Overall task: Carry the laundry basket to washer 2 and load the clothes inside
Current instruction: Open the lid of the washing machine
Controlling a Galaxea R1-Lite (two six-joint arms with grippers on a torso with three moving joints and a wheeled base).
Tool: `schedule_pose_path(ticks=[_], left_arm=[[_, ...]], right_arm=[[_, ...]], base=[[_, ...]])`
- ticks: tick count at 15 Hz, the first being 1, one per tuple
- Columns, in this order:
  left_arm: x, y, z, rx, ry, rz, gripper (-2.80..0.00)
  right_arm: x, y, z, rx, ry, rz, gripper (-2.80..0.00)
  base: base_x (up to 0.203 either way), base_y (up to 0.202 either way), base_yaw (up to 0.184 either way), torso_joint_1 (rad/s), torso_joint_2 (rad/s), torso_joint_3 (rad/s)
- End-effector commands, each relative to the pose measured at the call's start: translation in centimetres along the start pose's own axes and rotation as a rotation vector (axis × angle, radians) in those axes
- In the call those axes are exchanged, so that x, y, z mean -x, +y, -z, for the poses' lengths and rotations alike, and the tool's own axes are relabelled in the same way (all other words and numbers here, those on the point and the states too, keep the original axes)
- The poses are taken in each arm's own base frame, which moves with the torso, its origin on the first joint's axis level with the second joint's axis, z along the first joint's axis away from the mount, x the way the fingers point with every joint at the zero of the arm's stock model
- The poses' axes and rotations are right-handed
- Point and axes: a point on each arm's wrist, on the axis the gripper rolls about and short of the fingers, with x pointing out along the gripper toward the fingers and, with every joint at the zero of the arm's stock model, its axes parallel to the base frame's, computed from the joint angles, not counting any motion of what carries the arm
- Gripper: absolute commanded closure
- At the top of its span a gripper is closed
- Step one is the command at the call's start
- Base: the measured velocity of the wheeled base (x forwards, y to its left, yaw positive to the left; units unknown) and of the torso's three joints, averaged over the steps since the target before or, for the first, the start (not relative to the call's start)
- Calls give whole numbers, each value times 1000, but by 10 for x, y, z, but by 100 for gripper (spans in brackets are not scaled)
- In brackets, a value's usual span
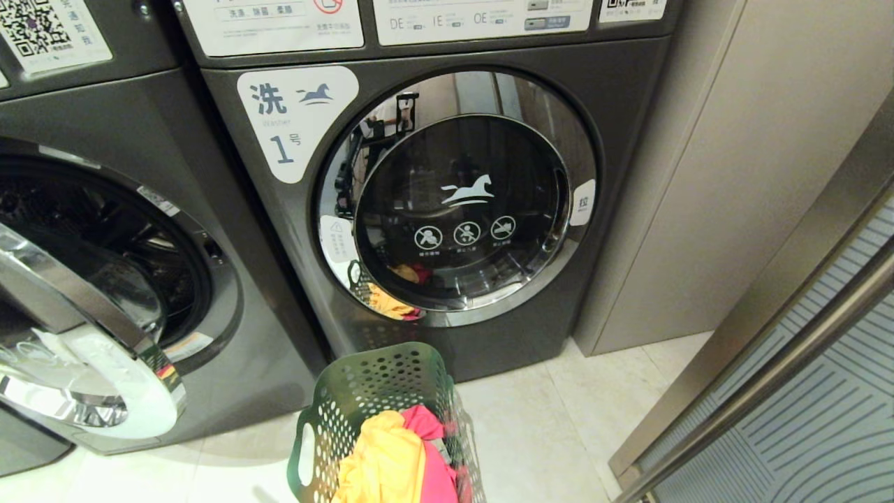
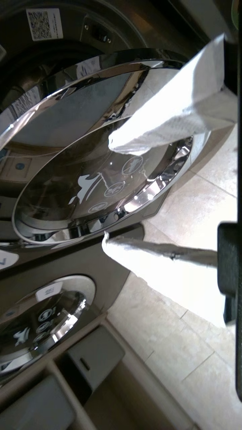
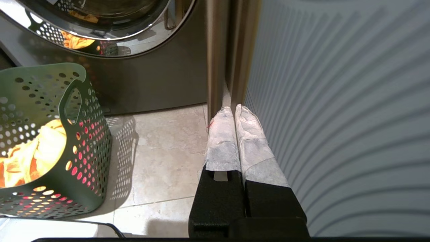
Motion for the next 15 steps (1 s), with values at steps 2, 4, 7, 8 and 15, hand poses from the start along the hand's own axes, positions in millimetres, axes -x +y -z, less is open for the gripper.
schedule_pose_path(ticks=[2, 4, 7, 8, 15], left_arm=[[1, -14, -1, -4, -7, 161, 0], [11, -25, -1, -11, -29, 316, 0], [17, -28, 5, -52, -50, 383, 0], [16, -30, 5, -52, -50, 391, 0], [-7, -34, 16, -125, 111, 243, 0]], right_arm=[[0, 0, 0, 1, -1, -1, 0], [0, 0, 0, 1, -1, -1, 0], [0, 0, 0, 1, -1, -1, 0], [0, 0, 0, 1, -1, -1, 0], [0, 0, 0, 1, -1, -1, 0]], base=[[0, 0, 0, 0, 0, 0], [0, 0, 0, 0, 0, 0], [0, 0, 0, 0, 0, 0], [0, 0, 0, 0, 0, 0], [0, 0, 0, 0, 0, 0]])
